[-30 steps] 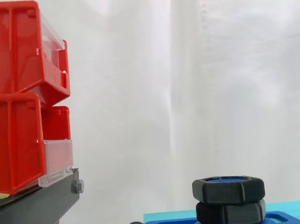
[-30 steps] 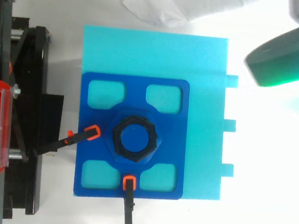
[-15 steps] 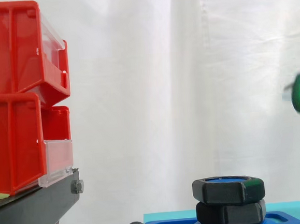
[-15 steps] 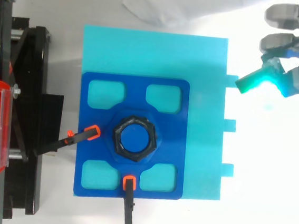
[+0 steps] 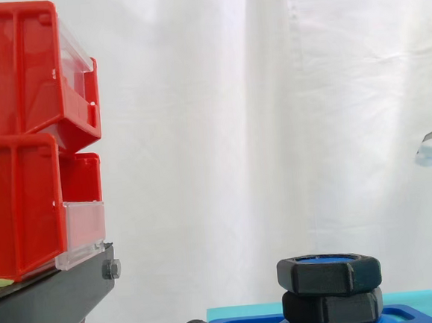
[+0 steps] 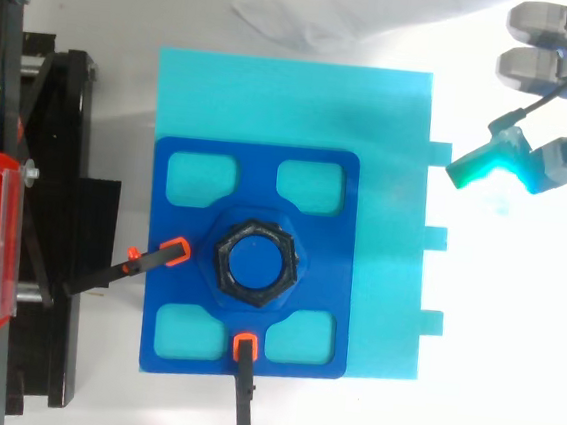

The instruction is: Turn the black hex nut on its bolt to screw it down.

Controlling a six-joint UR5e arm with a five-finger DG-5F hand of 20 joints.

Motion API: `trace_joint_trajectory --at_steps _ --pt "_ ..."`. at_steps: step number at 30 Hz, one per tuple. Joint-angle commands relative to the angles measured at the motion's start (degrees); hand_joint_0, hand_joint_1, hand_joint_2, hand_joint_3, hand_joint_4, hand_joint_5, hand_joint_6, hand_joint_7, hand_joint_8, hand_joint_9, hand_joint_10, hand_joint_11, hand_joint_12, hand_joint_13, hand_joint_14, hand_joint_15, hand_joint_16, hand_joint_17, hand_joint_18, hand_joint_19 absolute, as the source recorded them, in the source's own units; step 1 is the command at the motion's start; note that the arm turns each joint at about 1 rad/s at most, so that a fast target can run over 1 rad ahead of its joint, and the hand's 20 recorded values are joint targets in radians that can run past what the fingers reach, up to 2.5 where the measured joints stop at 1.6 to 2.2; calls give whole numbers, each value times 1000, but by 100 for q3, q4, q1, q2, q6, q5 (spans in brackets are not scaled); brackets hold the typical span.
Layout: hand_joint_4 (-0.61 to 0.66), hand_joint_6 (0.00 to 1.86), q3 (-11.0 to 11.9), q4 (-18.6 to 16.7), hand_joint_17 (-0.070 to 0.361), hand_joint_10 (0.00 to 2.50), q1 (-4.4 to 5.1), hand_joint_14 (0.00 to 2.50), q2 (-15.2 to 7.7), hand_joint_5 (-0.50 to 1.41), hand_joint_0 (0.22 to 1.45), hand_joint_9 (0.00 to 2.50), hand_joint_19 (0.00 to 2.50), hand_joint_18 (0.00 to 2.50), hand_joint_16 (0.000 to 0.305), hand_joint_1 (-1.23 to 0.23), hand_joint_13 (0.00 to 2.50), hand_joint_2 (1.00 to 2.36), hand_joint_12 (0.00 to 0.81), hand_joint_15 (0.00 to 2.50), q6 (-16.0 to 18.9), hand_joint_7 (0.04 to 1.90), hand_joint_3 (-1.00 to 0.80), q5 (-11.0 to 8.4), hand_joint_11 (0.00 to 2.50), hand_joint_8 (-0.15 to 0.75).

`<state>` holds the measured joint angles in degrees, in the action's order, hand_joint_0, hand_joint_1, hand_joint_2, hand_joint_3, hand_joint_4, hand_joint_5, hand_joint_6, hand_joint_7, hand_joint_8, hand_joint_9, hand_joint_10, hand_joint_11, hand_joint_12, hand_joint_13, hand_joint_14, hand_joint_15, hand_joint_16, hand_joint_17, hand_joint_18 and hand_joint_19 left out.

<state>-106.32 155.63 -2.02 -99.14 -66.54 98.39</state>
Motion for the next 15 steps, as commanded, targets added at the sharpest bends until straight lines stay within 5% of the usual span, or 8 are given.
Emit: trace_joint_trajectory --at_steps 1,7,15 --pt "-65 501 -3 20 144 0 0 0 0 -300 442 0 363 0 64 -372 0 1000 352 0 -8 610 -500 -21 0 188" --pt "-80 501 -3 20 159 0 0 0 0 -300 415 0 322 0 71 -248 0 1000 380 0 -8 606 -500 -21 0 224" --pt "-62 500 -3 20 155 0 0 0 0 -300 433 122 298 126 69 -253 0 1000 357 0 -8 547 -500 -21 0 184"
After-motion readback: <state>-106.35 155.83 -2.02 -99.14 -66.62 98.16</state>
